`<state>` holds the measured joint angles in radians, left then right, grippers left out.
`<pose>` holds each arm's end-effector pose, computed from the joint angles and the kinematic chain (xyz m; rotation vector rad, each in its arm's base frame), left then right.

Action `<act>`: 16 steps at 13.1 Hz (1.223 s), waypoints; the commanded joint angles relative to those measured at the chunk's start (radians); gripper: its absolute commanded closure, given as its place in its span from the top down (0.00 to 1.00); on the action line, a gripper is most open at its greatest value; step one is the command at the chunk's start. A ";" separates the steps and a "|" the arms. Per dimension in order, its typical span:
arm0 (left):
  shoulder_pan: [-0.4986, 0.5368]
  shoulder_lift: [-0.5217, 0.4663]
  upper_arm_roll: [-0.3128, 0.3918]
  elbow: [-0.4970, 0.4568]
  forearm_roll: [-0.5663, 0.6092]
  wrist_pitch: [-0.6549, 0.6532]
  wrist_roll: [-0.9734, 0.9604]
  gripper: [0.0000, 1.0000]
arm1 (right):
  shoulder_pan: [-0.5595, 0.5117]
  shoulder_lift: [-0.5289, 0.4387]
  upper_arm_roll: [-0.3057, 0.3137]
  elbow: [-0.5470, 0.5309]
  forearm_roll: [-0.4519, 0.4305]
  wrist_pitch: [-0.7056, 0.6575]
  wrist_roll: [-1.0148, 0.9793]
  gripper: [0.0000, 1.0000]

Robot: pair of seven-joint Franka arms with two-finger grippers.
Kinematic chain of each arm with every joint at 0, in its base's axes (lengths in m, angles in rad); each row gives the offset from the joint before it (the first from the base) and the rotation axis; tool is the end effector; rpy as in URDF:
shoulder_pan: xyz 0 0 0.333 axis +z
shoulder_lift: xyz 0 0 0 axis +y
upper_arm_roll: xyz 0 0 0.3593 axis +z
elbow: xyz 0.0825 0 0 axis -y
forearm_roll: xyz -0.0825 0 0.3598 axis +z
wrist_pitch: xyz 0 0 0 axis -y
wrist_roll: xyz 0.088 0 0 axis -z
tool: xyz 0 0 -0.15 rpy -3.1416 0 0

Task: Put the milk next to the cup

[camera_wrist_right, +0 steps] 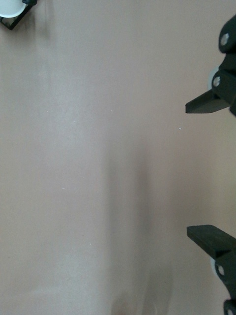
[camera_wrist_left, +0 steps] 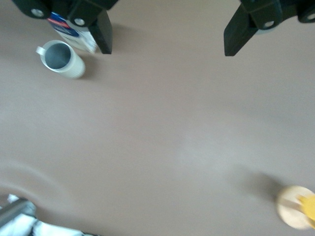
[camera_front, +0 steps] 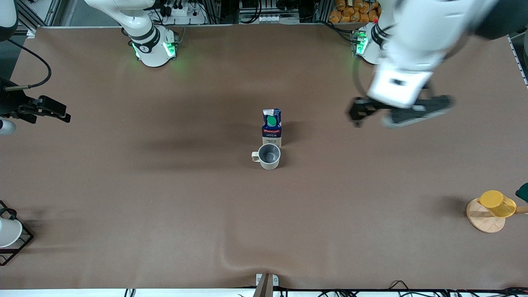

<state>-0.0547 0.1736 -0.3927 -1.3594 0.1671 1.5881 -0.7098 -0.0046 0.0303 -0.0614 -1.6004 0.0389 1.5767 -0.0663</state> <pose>0.5541 -0.2130 0.6312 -3.0603 -0.4200 -0.1729 0.5365 -0.0291 0.5960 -3.1001 0.0016 0.0797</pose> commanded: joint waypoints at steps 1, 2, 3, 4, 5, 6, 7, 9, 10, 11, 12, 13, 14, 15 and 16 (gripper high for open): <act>0.160 -0.036 -0.012 -0.033 -0.064 -0.007 0.232 1.00 | -0.011 -0.013 0.011 -0.009 -0.008 -0.001 -0.006 1.00; 0.208 -0.034 -0.008 -0.032 -0.101 -0.007 0.281 1.00 | -0.009 -0.015 0.012 -0.009 -0.008 -0.001 -0.004 1.00; 0.240 -0.034 -0.008 -0.032 -0.107 -0.007 0.299 1.00 | -0.009 -0.015 0.012 -0.009 -0.008 -0.003 -0.004 1.00; 0.259 -0.033 -0.003 -0.035 -0.107 -0.007 0.302 1.00 | -0.008 -0.015 0.014 -0.007 -0.008 -0.003 -0.006 1.00; 0.250 -0.037 0.006 -0.040 -0.097 -0.007 0.319 1.00 | -0.008 -0.013 0.014 -0.007 -0.008 -0.003 -0.006 1.00; 0.218 -0.046 0.052 -0.046 -0.095 -0.007 0.354 1.00 | -0.003 -0.015 0.014 -0.007 -0.008 -0.003 -0.006 1.00; 0.170 -0.051 0.111 -0.047 -0.110 -0.007 0.378 1.00 | -0.006 -0.015 0.014 -0.007 -0.008 -0.003 -0.009 1.00; 0.103 -0.081 0.205 -0.067 -0.127 -0.007 0.423 1.00 | -0.009 -0.012 0.012 -0.009 -0.008 -0.015 -0.007 1.00; 0.099 -0.094 0.225 -0.084 -0.135 -0.007 0.455 1.00 | -0.009 -0.013 0.012 -0.009 -0.008 -0.015 -0.006 1.00; 0.083 -0.098 0.257 -0.090 -0.139 -0.007 0.486 1.00 | -0.009 -0.012 0.012 -0.009 -0.008 -0.015 -0.004 1.00; 0.037 -0.098 0.312 -0.092 -0.139 -0.010 0.500 1.00 | -0.008 -0.007 0.012 -0.009 -0.008 -0.015 -0.004 1.00; 0.001 -0.098 0.352 -0.089 -0.139 -0.023 0.504 1.00 | -0.009 -0.007 0.012 -0.007 -0.008 -0.015 -0.004 1.00; 0.003 -0.098 0.353 -0.087 -0.139 -0.031 0.506 1.00 | -0.011 -0.007 0.012 -0.007 -0.007 -0.015 -0.004 1.00; 0.004 -0.092 0.353 -0.080 -0.138 -0.031 0.503 1.00 | -0.011 -0.007 0.012 -0.007 -0.007 -0.015 -0.004 1.00; 0.007 -0.089 0.354 -0.072 -0.135 -0.042 0.500 1.00 | -0.011 -0.007 0.012 -0.007 -0.007 -0.015 -0.004 1.00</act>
<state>-0.0346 0.1026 -0.0569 -1.4214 0.0484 1.5650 -0.2220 -0.0045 0.0310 -0.0565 -1.6012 0.0389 1.5654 -0.0664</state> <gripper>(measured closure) 0.000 0.000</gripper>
